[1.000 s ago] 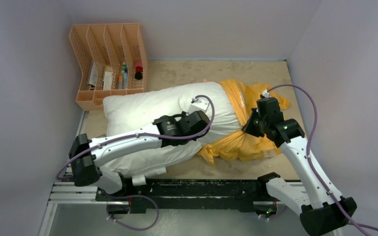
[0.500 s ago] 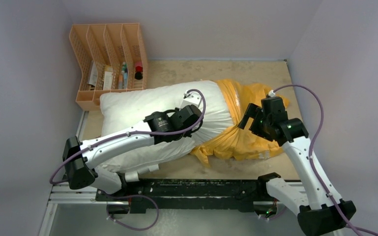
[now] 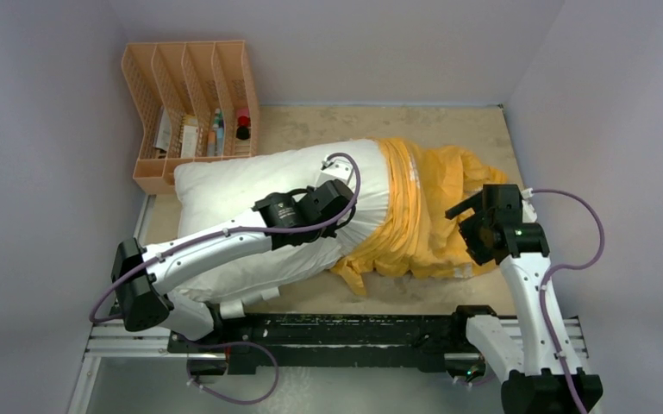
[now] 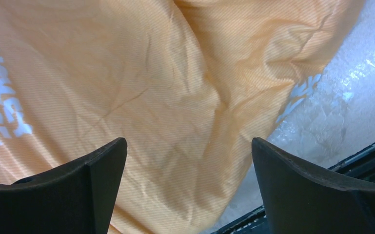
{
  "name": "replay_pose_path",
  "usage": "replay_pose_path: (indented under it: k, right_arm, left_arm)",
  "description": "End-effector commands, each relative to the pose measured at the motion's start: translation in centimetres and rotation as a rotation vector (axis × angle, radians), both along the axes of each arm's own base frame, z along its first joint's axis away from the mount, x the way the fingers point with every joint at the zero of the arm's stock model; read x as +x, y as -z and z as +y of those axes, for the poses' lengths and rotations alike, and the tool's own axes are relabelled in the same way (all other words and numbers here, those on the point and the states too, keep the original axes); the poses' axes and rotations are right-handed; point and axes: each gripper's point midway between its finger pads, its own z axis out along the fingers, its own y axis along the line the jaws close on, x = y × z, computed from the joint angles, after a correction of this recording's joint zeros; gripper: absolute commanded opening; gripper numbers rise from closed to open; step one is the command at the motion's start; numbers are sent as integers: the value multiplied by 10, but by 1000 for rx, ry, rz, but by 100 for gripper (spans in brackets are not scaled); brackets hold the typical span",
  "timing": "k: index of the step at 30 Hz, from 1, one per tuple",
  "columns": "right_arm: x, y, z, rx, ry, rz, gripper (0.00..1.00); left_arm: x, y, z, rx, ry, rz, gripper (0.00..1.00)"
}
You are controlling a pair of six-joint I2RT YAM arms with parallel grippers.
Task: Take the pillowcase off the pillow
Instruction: Remove the pillow from the pillowcase.
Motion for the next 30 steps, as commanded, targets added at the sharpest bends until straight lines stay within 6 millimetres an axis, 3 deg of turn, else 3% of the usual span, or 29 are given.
replay_pose_path:
  k: [1,6,9,12,14,16,17,19,20,22,24,26,30]
  right_arm:
    - [-9,-12,-8,47,191,12,99]
    - [-35,32,29,279,231,162,97]
    - [-27,50,47,405,233,117,99]
    - [-1,56,63,518,185,2,99]
    - [7,60,63,521,198,-1,99]
    - [12,59,49,449,249,18,89]
    - [17,54,43,410,255,10,79]
    - [30,44,37,362,226,-31,43]
    - [39,35,35,339,194,-72,30]
    - [50,16,22,247,171,-135,14]
    - [49,-6,-9,84,234,-160,0]
    - [48,-39,-49,-93,296,-208,0]
    - [48,-107,-96,-343,336,-272,0]
  left_arm:
    - [28,-21,12,-4,-88,-76,0]
    - [40,-32,6,-50,-99,-85,0]
    - [43,-37,3,-56,-95,-89,0]
    - [42,-40,0,-66,-83,-83,0]
    - [39,-38,1,-70,-77,-75,0]
    - [37,-37,5,-69,-80,-72,0]
    - [35,-37,7,-68,-84,-70,0]
    - [32,-35,11,-68,-89,-64,0]
    - [29,-34,13,-73,-86,-57,0]
    - [25,-35,18,-91,-91,-57,0]
    - [20,-29,30,-76,-112,-55,0]
    - [15,-21,44,-47,-138,-44,0]
    - [1,-5,72,-20,-186,-20,0]
